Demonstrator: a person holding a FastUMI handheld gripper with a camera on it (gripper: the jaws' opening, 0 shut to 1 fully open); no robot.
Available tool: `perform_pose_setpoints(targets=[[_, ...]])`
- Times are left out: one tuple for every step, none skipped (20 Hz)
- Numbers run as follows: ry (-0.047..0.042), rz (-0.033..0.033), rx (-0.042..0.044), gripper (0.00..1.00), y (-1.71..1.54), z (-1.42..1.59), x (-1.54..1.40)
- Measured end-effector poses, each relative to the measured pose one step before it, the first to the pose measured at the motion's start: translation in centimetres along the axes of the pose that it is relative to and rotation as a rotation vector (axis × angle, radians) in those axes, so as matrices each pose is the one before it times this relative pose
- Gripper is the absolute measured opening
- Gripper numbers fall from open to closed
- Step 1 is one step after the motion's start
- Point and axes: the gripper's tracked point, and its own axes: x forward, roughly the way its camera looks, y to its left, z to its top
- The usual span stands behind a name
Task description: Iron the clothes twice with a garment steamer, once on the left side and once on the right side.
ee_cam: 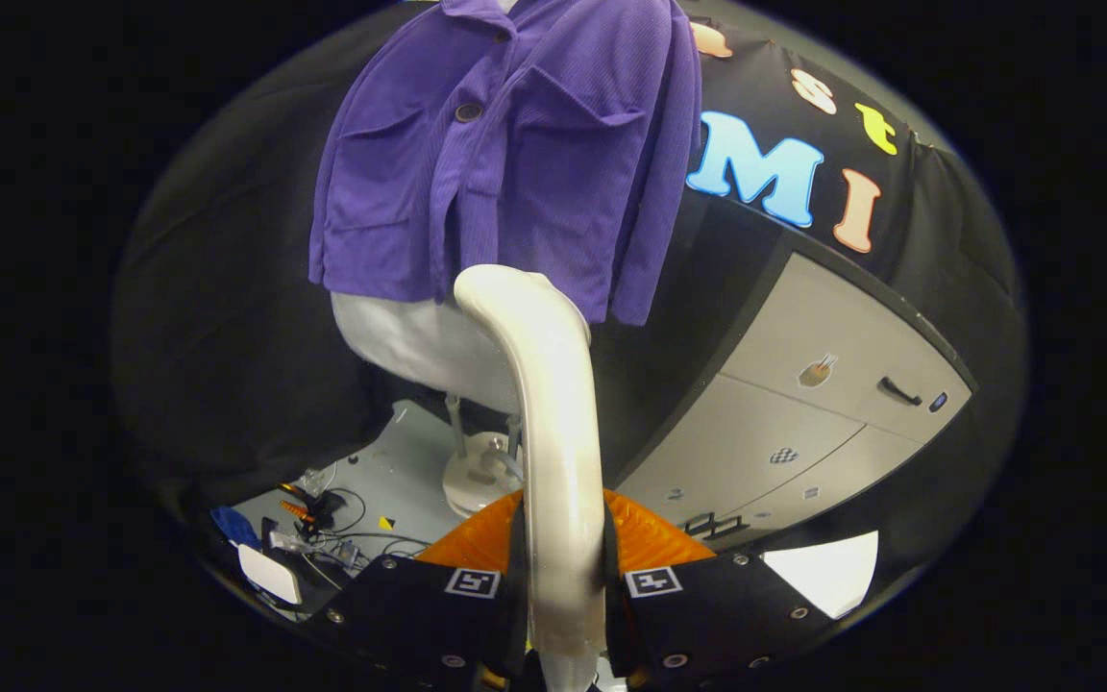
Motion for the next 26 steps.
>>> perform_pose_setpoints(targets=[[0.01508,0.01581,-0.00908,0.33,1.245,-1.036,-0.452],[0.01114,0.02160,-0.02525,0.33,1.154,-0.905,-0.307],[-0.00105,0.01893,-0.03655,0.33,1.207,-0.312,-0.346],[-0.00465,0.01386,-0.04012,0.33,1.222,-0.128,-0.394],[-0.00736,0.01709,-0.03289,0.33,0.999,0.421,-0.319],[-0.00578,0.02465,-0.02281,0.33,1.161,0.112,-0.351],[-0.00852,0.02517,-0.01939,0.33,1.174,0.647,-0.511],[-0.01328,0.02044,-0.02469,0.33,0.815,0.902,-0.172],[-0.01622,0.01875,-0.02237,0.33,0.635,1.196,-0.507],[-0.02143,0.02091,-0.01013,0.33,0.812,1.227,-0.473],[-0.02943,0.02077,0.00665,0.33,0.737,1.744,-0.606],[-0.03673,0.01415,-0.00103,0.33,0.440,1.862,-0.605],[-0.04056,0.00254,-0.00205,0.33,-0.269,2.173,-0.604],[-0.04226,-0.00212,0.00704,0.33,-0.540,2.218,-0.707],[-0.03789,0.00000,0.00992,0.33,-0.197,2.231,-0.564],[-0.03704,-0.00173,0.00904,0.33,0.039,2.114,-0.573],[-0.04522,-0.00523,0.01246,0.33,-0.346,2.313,-0.587],[-0.04885,-0.00382,0.00417,0.33,-0.315,2.366,-0.259],[-0.04886,-0.00836,-0.00693,0.33,-0.372,2.273,-0.232],[-0.05032,-0.00883,-0.01051,0.33,-0.406,2.017,-0.605],[-0.04492,-0.00601,-0.01547,0.33,-0.364,1.873,-0.072],[-0.04148,-0.00500,-0.01173,0.33,-0.081,1.674,-0.053],[-0.03653,-0.00358,-0.00546,0.33,-0.235,1.778,0.032],[-0.03458,-0.00284,-0.00256,0.33,-0.093,1.546,0.007],[-0.03268,-0.00222,0.00158,0.33,-0.209,1.616,0.017],[-0.04978,0.00404,0.00830,0.33,0.052,1.839,-0.375]])
